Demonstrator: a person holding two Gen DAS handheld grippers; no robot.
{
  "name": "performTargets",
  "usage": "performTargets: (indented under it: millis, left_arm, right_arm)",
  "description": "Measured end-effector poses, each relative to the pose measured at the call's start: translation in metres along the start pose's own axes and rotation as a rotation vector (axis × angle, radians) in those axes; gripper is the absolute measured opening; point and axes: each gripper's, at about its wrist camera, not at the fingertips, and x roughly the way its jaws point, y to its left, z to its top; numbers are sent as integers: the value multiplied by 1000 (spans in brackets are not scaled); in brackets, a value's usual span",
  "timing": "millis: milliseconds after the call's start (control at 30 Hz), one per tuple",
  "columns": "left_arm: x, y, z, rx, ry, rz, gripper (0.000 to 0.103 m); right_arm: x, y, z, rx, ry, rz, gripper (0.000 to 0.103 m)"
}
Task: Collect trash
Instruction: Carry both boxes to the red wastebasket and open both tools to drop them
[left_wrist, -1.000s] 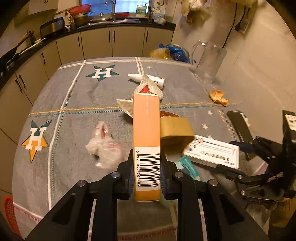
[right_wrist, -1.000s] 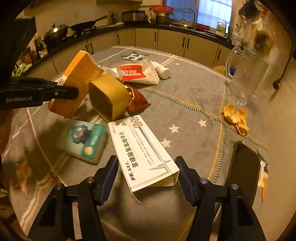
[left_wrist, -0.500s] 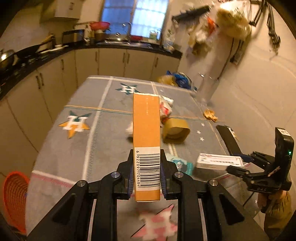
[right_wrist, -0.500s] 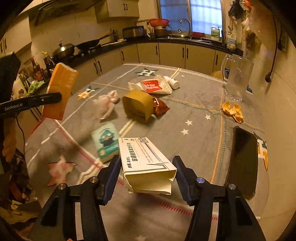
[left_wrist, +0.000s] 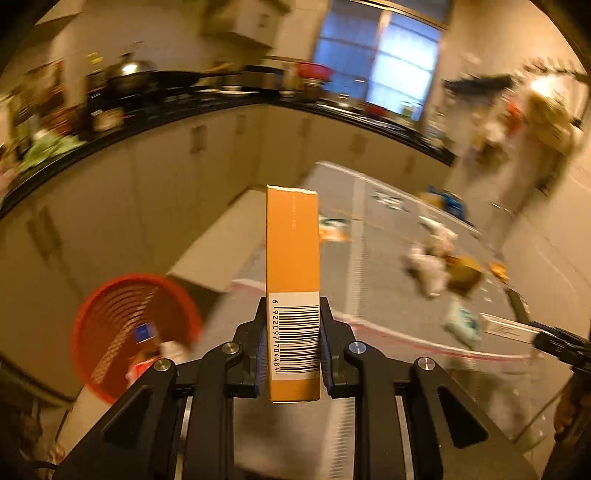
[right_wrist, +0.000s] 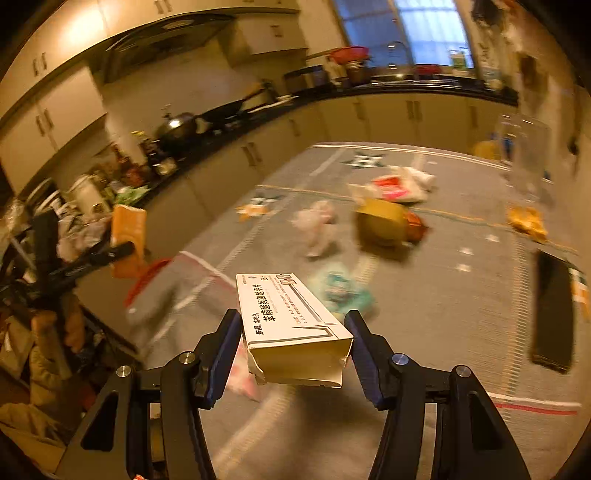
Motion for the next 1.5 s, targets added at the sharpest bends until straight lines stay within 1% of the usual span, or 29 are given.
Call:
performTargets:
  millis: [133,267,467,600,700,733,800,833,867,900,1000,1033,1133,1233,1500]
  left_arm:
    - [1,58,-11,-89,-1,88,22]
    - [17,104,-19,-151,19,142,22]
    - [46,159,-30,-233,69,166,22]
    - [54,180,-36,-248,90,173,22]
    - [55,194,-39,-251,96,191,22]
    - [53,196,-39,-252,96,200,23]
    - [50,200,-40,-258,94,211,32]
    - [48,203,-41,-263,88,217,40]
    - [45,205,-42,-268,79,222,45]
    - [42,206,-42,-269,73,227,46]
    - [35,206,-43,-259,61,241,49]
    - [34,206,-44,-257,58,248,53]
    - [29,200,-44,-251,46,258,56]
    - [26,192,-41,-237,43,245,59]
    - [19,147,-31,-154,30,216,64]
  right_arm:
    - [36,44,14,-39,36,87,62]
    - [83,87,26,-64,91,153,62]
    - [165,154,51,-94,160,241,62]
    - [219,200,64,-114,199,296,63]
    - [259,230,70,-114,232,330,63]
    - [272,238,71,-110,241,340,63]
    - [295,251,71,-92,253,352,65]
    - [307,257,69,-78,268,368,65]
    - [315,260,68,-70,281,377,68]
    - [321,262,67,-62,290,379,69]
    - [324,264,60,-72,291,369,69]
    - [322,262,58,-77,286,357,70]
    - [310,253,56,-88,260,322,71]
    - [294,241,54,-90,230,285,71]
    - [240,205,44,-72,152,235,73]
